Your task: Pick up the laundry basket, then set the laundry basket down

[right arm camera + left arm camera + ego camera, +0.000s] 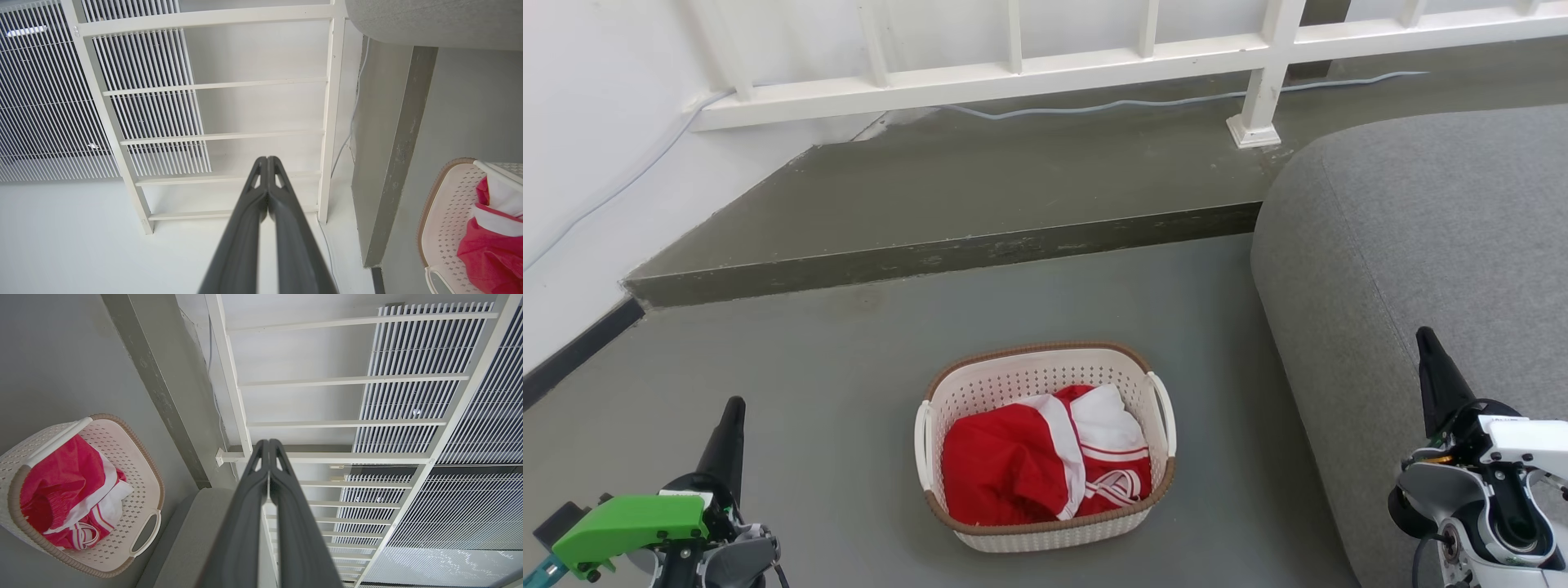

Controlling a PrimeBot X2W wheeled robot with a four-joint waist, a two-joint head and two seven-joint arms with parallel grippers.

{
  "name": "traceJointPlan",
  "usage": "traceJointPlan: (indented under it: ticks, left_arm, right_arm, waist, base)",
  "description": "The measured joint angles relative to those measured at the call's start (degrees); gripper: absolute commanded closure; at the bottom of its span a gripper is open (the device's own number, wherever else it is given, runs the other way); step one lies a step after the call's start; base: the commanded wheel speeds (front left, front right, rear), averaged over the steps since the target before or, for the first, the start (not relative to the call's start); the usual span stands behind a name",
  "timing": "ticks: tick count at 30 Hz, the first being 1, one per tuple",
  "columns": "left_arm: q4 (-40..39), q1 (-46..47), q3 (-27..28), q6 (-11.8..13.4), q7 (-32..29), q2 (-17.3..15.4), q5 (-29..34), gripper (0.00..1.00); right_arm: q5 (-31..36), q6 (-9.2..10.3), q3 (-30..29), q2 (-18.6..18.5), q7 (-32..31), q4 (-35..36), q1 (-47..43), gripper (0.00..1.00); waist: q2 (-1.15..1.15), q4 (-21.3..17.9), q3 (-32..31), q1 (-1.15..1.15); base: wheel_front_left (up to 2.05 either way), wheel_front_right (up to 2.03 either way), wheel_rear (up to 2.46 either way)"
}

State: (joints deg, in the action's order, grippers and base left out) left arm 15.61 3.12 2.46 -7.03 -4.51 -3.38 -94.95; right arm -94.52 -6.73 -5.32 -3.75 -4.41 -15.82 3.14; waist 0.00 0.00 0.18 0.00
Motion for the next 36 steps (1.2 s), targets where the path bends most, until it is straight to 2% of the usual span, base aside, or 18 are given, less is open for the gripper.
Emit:
traceJointPlan:
  ticks: [36]
  left_arm:
    - [0.0, 0.0, 0.2, 0.0, 0.0, 0.0, 0.0, 1.0]
  right_arm:
    - [0.1, 0.01, -0.2, 0.1, 0.0, 0.0, 0.0, 1.0]
  waist:
    - [0.0, 0.0, 0.0, 0.0]
  base:
    - [0.0, 0.0, 0.0]
